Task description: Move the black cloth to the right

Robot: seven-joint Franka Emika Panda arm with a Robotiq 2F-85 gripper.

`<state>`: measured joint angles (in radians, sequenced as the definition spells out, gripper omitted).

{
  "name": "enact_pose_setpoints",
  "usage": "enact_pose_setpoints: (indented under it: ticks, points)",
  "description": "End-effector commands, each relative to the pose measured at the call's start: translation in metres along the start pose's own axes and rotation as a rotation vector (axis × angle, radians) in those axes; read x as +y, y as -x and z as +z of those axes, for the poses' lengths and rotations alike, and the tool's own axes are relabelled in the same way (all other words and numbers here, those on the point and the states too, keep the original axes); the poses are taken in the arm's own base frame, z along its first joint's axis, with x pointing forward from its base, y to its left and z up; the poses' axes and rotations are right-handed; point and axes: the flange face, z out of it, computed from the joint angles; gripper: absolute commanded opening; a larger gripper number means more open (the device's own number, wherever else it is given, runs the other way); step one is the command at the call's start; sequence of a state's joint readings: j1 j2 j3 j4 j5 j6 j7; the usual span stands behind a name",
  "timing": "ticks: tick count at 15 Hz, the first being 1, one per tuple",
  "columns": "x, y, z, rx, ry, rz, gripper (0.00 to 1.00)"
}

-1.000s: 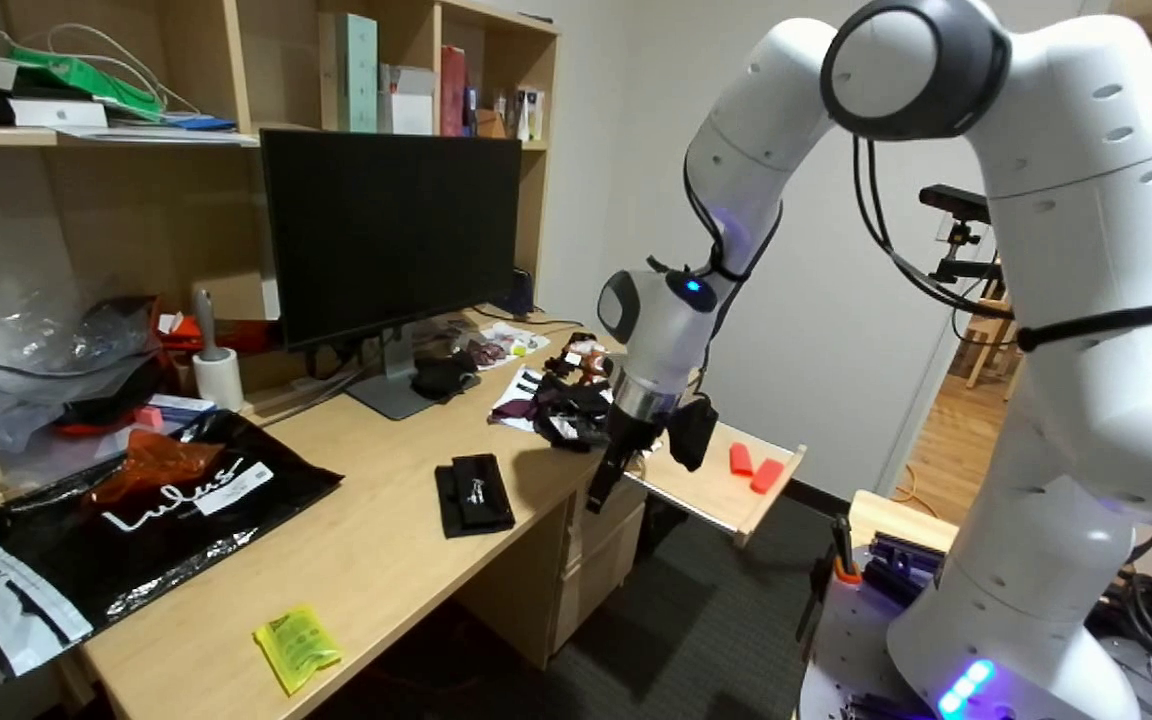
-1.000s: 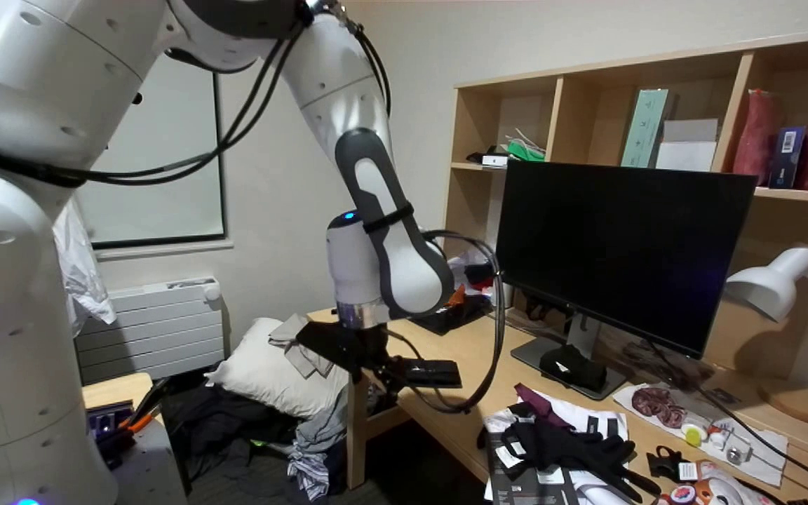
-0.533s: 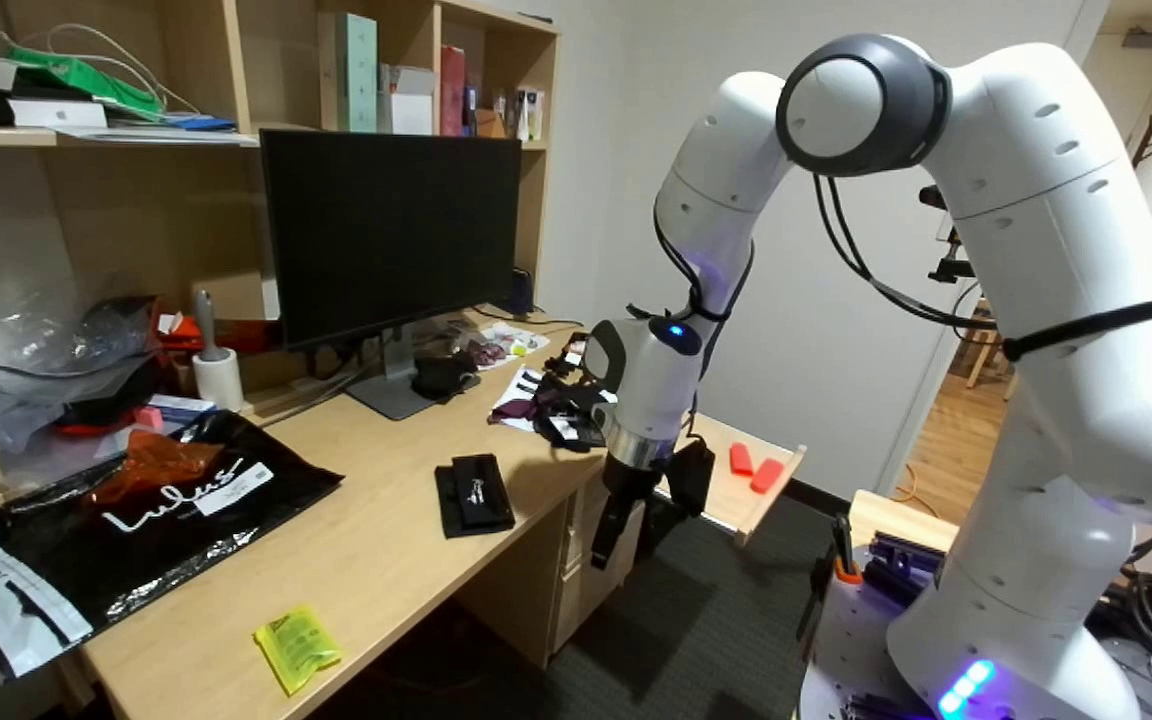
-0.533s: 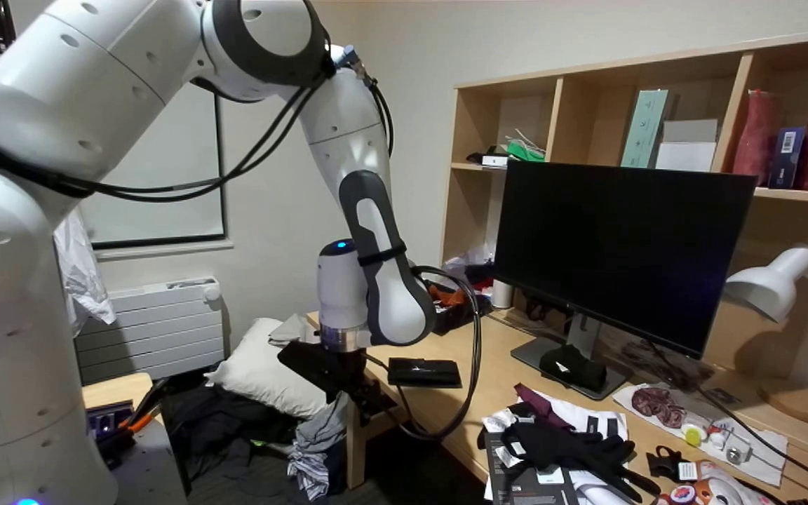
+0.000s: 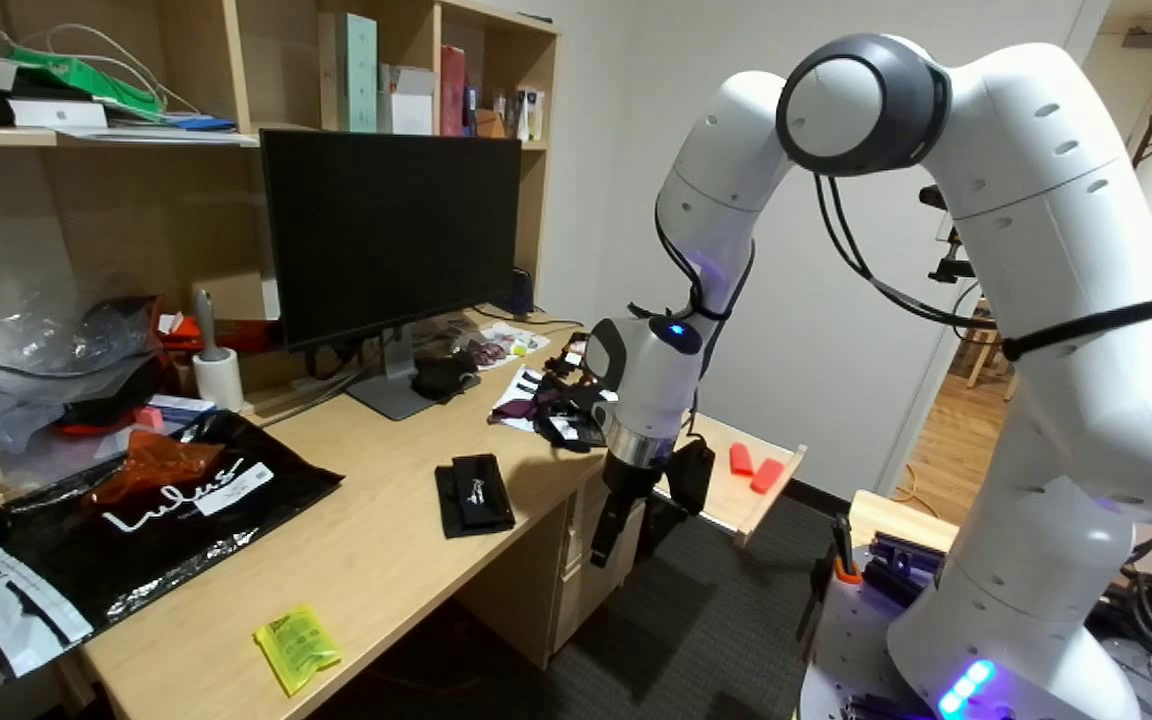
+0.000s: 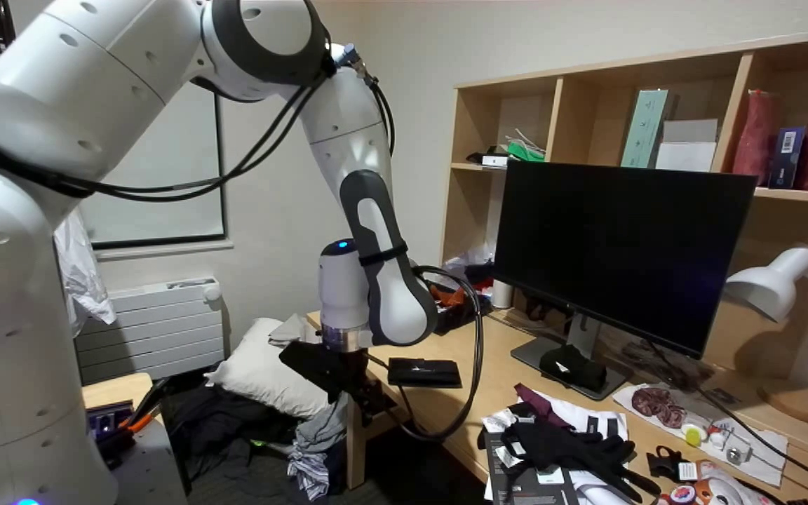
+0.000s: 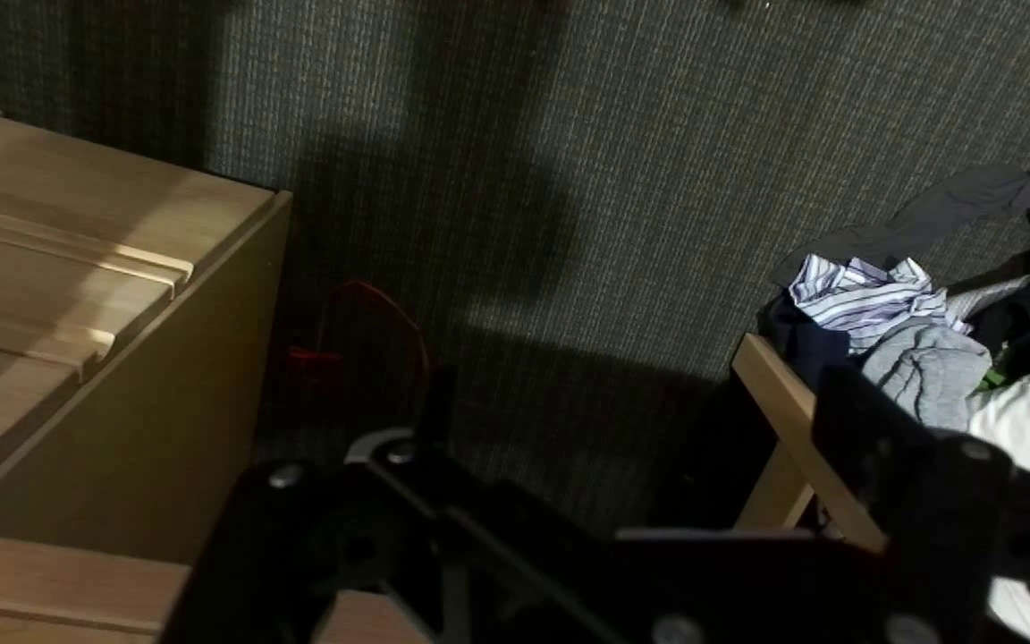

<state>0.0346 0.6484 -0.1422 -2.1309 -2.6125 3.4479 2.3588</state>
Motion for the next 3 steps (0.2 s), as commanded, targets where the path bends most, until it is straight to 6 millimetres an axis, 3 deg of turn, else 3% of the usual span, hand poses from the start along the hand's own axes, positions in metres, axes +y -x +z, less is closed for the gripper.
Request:
enact_pose_setpoints:
  ticks: [1,3]
  points:
    - [0.0011,-0.0006,-0.0001,0.004,0.002,0.000,1.00]
    - [0.0011,-0.0006,-0.0001,0.004,0.002,0.000,1.00]
